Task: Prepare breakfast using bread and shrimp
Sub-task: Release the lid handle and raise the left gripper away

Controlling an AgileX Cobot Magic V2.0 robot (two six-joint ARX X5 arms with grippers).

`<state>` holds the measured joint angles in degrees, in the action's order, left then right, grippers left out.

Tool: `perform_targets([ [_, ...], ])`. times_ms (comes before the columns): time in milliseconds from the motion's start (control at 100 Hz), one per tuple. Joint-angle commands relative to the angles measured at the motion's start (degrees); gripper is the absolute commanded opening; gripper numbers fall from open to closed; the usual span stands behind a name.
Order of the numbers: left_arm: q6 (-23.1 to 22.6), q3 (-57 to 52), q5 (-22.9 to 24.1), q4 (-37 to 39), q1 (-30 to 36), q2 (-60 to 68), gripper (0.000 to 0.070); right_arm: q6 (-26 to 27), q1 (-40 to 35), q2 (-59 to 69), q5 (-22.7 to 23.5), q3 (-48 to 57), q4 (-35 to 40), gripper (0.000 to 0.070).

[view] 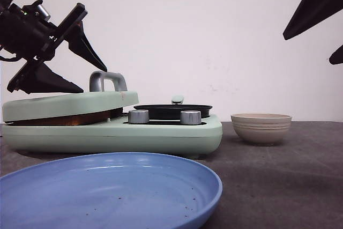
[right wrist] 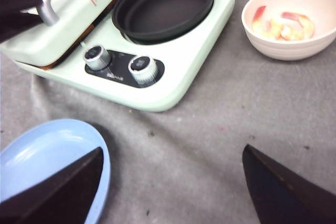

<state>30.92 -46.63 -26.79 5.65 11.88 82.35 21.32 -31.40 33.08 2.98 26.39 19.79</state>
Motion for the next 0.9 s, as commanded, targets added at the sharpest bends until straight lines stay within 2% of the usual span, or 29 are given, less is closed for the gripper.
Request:
perform_targets([
  [0, 1.01, 0.98, -0.35, -2.86, 0.09, 2.12, 0.044, 0.35, -0.35, 0.13, 0.02, 0.17, -0.04, 0.0518],
  [190, 0.48, 0.61, -2.08, -2.8, 0.04, 1.31, 0.0439, 0.35, -0.35, 0.13, 0.02, 0.17, -0.02, 0.0518],
  [470, -3.58, 0.26, -2.51, -2.8, -0.33, -4.13, 0.0436, 0.35, -0.35, 0.11, 0.02, 0.17, -0.02, 0.0518],
  [690, -6.67, 0.26, -0.46, -3.1, -1.95, -11.28, 0.0435, 0.35, -0.35, 0.11, 0.04, 0.17, -0.04, 0.0518],
  [890, -12.24, 0.24, 1.79, -5.35, -3.58, -19.02, 0.0435, 0.31, -0.35, 0.11, 0.22, 0.17, -0.04, 0.0519],
])
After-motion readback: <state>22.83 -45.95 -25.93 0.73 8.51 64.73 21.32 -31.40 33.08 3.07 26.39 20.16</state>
